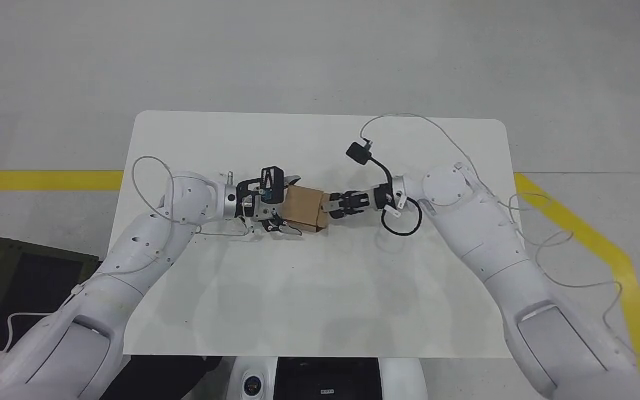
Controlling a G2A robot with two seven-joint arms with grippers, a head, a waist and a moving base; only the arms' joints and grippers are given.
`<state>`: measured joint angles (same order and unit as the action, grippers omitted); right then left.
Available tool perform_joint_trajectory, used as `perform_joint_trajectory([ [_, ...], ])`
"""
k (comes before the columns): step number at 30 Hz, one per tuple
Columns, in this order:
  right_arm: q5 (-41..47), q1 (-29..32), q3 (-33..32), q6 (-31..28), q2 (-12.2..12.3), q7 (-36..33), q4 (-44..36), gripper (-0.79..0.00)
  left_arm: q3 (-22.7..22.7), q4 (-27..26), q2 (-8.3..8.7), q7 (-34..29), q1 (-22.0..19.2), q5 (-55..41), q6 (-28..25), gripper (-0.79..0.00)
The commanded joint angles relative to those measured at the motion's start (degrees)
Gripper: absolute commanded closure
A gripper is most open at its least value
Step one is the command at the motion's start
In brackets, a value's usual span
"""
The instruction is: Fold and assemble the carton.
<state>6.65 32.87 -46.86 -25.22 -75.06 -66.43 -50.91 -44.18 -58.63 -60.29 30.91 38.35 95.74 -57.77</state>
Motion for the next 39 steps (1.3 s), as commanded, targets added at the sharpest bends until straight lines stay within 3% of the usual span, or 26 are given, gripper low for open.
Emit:
perform_joint_trajectory([
  [1, 0.0, -0.2, 0.2, 0.1, -0.1, -0.1, -0.2, -0.172, 0.0, 0.0, 0.00, 0.0, 0.0, 0.0, 0.0, -0.785],
  [14, 0.4, -1.2, 0.9, -0.5, -0.8, -0.2, 0.4, -0.194, -0.1, -0.1, 0.05, 0.1, 0.1, 0.1, 0.1, -0.785],
  [27, -0.6, 2.3, -3.5, -0.6, 1.5, -0.1, -5.0, -0.222, 0.0, -0.2, 0.03, -0.3, 0.2, 0.2, 0.1, -0.785],
  [30, -1.0, 3.2, -4.3, -0.2, 2.0, -0.2, -6.3, -0.172, 0.0, -0.1, 0.00, -0.3, 0.2, 0.1, 0.2, -0.785],
  [32, -1.5, 3.7, -4.8, 0.2, 2.3, -0.5, -6.8, 0.000, 0.0, -0.1, -0.01, -0.3, 0.2, 0.2, 0.3, -0.785],
  [39, -2.2, 5.4, -5.4, 1.5, 3.0, -1.4, -8.6, 0.000, 0.0, 0.0, -0.04, -0.1, 0.1, 0.2, 0.4, -0.785],
])
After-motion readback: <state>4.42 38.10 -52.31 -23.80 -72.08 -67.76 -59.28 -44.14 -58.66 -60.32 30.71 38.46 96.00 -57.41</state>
